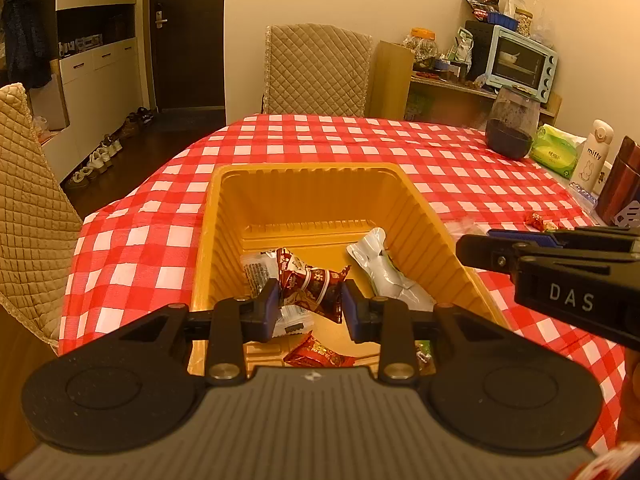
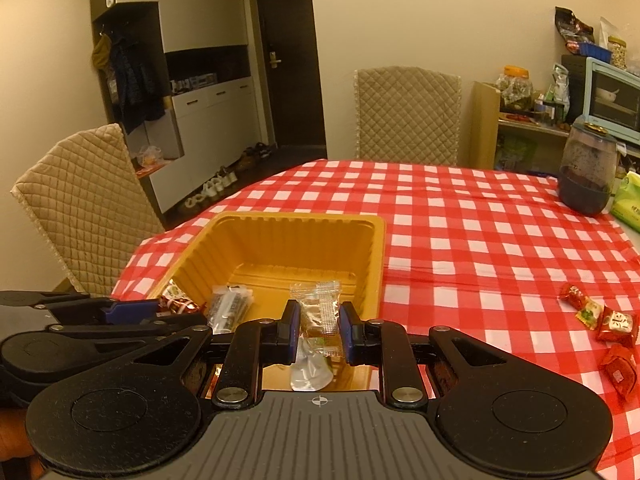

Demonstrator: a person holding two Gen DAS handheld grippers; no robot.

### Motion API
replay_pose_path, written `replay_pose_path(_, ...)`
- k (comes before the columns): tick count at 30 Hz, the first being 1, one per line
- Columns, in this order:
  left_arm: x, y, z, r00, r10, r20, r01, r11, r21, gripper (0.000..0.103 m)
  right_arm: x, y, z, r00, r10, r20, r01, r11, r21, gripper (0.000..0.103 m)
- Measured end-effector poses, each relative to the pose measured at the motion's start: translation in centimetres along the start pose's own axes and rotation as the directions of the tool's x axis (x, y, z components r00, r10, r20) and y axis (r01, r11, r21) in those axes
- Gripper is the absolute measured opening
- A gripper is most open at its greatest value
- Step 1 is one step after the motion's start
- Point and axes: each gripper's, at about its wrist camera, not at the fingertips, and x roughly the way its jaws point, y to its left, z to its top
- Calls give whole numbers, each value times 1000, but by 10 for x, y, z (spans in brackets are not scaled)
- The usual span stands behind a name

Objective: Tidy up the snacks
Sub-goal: 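Lower both candies into the tray and open both grippers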

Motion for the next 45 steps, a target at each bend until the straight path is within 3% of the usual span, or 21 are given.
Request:
replay_pose_path(7,3,1,-1,1000,14,-13,-14,1000,-1,42,3,3,0,1000,10,-6,-10,1000,3,21)
replay_pose_path(22,1,8,-5,1000,23,-21,-23,1000,-13,42,2,5,0,1000,30,-5,-30,1000,10,21)
replay_pose_path(34,2,9,-6,999,27,-28,-27,999,-18,42,6,11,0,994,105,-7,-105,994,12,22)
replay_pose_path(38,3,10,-7,999,28,-29,-29,999,-17,42,5,12,0,996,89,2,-89,996,7,33)
replay_pose_path(45,2,8,-7,999,23,-25,-23,1000,-17,42,4,8,0,998,59,5,-59,998,14,33)
